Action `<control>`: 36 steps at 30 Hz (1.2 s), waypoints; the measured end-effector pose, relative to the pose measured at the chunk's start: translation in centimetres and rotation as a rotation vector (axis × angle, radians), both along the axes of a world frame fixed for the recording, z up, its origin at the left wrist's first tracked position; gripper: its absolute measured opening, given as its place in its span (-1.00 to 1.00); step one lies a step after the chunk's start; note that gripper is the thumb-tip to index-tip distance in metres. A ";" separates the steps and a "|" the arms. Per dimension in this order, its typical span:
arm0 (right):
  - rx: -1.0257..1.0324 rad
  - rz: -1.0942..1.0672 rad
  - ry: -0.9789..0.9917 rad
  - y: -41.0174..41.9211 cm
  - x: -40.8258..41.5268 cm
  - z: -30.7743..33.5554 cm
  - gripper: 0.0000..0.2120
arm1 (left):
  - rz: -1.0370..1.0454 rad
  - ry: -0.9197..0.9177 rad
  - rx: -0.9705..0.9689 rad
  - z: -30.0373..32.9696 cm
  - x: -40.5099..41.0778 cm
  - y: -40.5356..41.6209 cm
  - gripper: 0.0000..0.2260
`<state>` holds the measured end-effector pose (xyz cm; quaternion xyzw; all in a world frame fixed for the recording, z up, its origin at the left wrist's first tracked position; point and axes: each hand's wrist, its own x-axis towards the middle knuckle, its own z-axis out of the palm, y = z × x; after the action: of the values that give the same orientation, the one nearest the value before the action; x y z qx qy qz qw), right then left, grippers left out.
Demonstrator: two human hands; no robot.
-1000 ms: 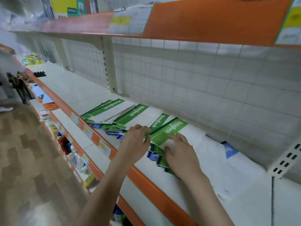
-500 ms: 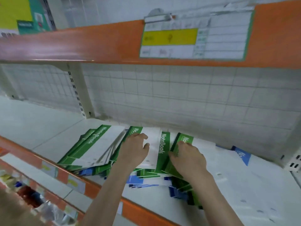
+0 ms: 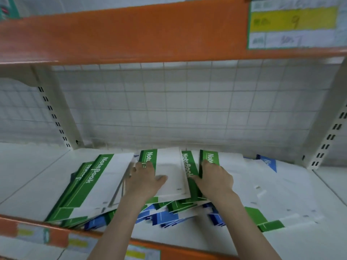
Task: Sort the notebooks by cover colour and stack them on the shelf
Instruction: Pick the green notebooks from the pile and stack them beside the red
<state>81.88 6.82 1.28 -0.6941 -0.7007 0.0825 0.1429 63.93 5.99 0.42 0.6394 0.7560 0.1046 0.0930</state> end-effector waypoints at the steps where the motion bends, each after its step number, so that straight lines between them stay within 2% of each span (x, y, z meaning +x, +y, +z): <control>1: 0.017 -0.010 0.006 0.0 0.1 -0.1 -0.67 | 0.000 -0.004 0.003 -0.1 0.3 0.1 -0.32; 4: 0.050 -0.034 0.020 -0.3 0.3 -0.3 -0.73 | 0.039 -0.053 0.007 -0.4 1.3 0.3 -0.28; 10: 0.067 -0.057 -0.051 -0.8 0.4 -0.4 -0.80 | 0.076 -0.001 0.025 -1.0 1.8 0.6 -0.32; 14: 0.086 -0.032 -0.136 -0.9 0.4 -0.1 -0.57 | 0.065 -0.011 0.072 -1.0 2.0 0.5 -0.33; 16: 0.058 -0.019 -0.058 -0.9 0.8 0.6 -0.59 | 0.075 -0.063 0.080 -0.9 2.3 0.5 -0.30; 19: 0.082 0.031 0.124 -1.3 1.0 2.2 -0.95 | 0.108 -0.159 0.070 -0.8 2.8 0.7 -0.15; 22: 0.143 0.080 0.195 -1.4 -0.3 3.8 -0.90 | 0.136 -0.194 0.032 -0.7 3.8 0.9 0.02; 24: 0.183 0.125 0.227 -1.4 -1.8 4.3 -0.88 | 0.131 -0.198 0.052 -0.7 4.5 1.0 -0.03; 25: 0.193 0.154 0.237 -1.3 -2.6 4.3 -0.87 | 0.117 -0.236 0.082 -0.9 4.7 1.0 -0.17; 28: 0.140 0.227 0.193 -1.0 -4.5 3.3 -0.86 | 0.032 -0.434 0.192 -0.8 4.6 1.0 -0.82; 29: 0.101 0.243 0.178 -0.9 -4.8 2.8 -0.86 | 0.012 -0.494 0.219 -0.8 4.4 1.0 -0.91; 30: 0.069 0.255 0.165 -0.7 -5.0 2.5 -0.84 | 0.014 -0.588 0.239 -0.8 4.2 1.1 -0.85; 34: 0.041 0.242 0.200 -0.2 -5.4 2.0 -0.60 | 0.088 -1.158 0.212 -0.3 2.5 1.2 -0.68; 36: 0.034 0.238 0.186 -0.1 -5.4 1.9 -0.63 | 0.082 -1.230 0.164 -0.4 1.6 1.4 -0.65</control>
<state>76.45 6.72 3.20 -0.5931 -0.7630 0.1509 0.2081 65.53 7.39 -0.03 0.4376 0.5775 0.5149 0.4581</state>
